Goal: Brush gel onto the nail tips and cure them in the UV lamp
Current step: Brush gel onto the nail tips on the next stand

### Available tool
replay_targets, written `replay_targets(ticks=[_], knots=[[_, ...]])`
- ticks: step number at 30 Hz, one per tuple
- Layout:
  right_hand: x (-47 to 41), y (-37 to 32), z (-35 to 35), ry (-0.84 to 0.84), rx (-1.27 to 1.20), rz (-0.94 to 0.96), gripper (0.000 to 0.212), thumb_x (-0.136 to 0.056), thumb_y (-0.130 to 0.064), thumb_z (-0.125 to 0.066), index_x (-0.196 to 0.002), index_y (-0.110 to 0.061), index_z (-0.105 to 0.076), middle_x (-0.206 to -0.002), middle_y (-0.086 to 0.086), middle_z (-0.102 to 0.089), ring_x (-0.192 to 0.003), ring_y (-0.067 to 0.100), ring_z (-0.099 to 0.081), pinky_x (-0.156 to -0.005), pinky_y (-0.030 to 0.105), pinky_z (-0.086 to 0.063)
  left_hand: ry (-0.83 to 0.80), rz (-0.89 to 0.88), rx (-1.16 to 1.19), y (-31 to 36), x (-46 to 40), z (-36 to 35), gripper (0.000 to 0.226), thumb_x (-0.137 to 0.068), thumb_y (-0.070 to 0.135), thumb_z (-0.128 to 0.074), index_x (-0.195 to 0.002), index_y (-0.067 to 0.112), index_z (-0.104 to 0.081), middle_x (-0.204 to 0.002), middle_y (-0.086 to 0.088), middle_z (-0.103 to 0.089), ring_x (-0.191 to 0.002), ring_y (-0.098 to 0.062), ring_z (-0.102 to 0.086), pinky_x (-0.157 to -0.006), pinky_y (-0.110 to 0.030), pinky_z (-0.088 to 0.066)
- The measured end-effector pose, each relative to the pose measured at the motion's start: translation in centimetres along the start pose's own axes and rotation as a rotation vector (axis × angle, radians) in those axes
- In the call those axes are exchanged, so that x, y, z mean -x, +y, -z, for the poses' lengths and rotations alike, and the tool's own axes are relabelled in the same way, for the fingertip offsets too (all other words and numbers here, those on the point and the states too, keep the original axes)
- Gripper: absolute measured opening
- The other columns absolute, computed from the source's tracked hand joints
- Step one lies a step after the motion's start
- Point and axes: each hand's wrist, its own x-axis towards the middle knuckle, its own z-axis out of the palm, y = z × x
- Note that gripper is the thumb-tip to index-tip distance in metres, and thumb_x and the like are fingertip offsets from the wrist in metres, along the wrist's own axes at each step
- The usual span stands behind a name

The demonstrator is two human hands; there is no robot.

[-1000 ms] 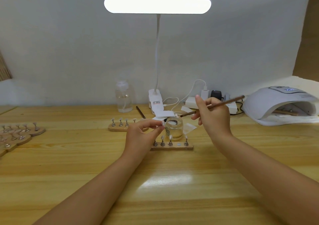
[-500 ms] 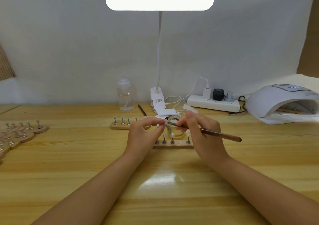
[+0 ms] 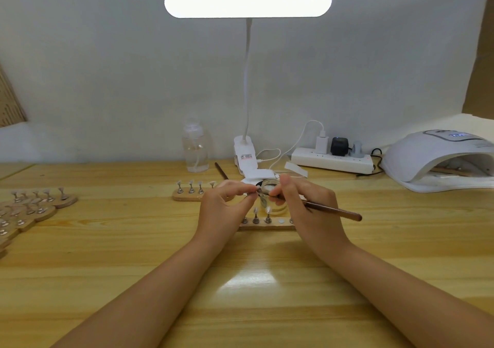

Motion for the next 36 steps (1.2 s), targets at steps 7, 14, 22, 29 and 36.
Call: replay_targets(ticks=[7,14,22,29,36], knots=[[0.01,-0.11,-0.11,0.021,0.001,-0.012,0.029,-0.094,-0.031,-0.047,-0.070,-0.030,-0.063,-0.061,-0.022,-0.061,-0.067,-0.005,-0.062,-0.062,0.006,-0.044,0.000,0.008,0.004,0.01,-0.05,0.00,0.029,-0.075,0.005,-0.071,-0.073,0.033,-0.067,-0.079,0.015,-0.064,-0.078,0.012,-0.054,-0.073,-0.001,-0.039],[0.05,-0.18,-0.22,0.033,0.039,0.042,0.032,-0.094,-0.030,-0.046,-0.073,-0.019,-0.068,-0.066,-0.018,-0.062,-0.070,0.001,-0.063,-0.063,0.010,-0.047,-0.004,0.000,0.009,-0.08,-0.07,-0.04,0.030,-0.075,0.003,-0.071,-0.073,0.032,-0.067,-0.078,0.014,-0.064,-0.075,0.014,-0.054,-0.073,-0.002,-0.039],[0.06,-0.30,-0.28,0.039,0.030,0.021,0.026,-0.093,-0.032,-0.046,-0.075,-0.027,-0.064,-0.068,-0.024,-0.060,-0.070,-0.005,-0.062,-0.063,0.006,-0.044,0.002,0.013,0.016,-0.24,-0.08,-0.06,0.032,-0.075,0.004,-0.071,-0.070,0.035,-0.066,-0.077,0.015,-0.064,-0.078,0.013,-0.055,-0.074,-0.002,-0.039],[0.14,-0.31,-0.36,0.044,-0.037,-0.013,0.028,-0.093,-0.029,-0.047,-0.071,-0.029,-0.065,-0.061,-0.023,-0.062,-0.067,-0.003,-0.063,-0.060,0.006,-0.044,0.003,0.013,0.025,-0.14,-0.09,-0.04,0.033,-0.074,0.003,-0.072,-0.069,0.036,-0.066,-0.076,0.016,-0.063,-0.077,0.014,-0.055,-0.073,-0.001,-0.039],[0.11,-0.27,-0.24,0.062,-0.063,-0.035,0.030,-0.093,-0.030,-0.049,-0.069,-0.025,-0.066,-0.057,-0.020,-0.062,-0.058,-0.006,-0.061,-0.052,0.004,-0.041,-0.001,0.003,0.014,-0.03,-0.10,-0.07,0.033,-0.074,0.004,-0.072,-0.070,0.036,-0.066,-0.076,0.016,-0.063,-0.076,0.014,-0.054,-0.072,0.000,-0.038]])
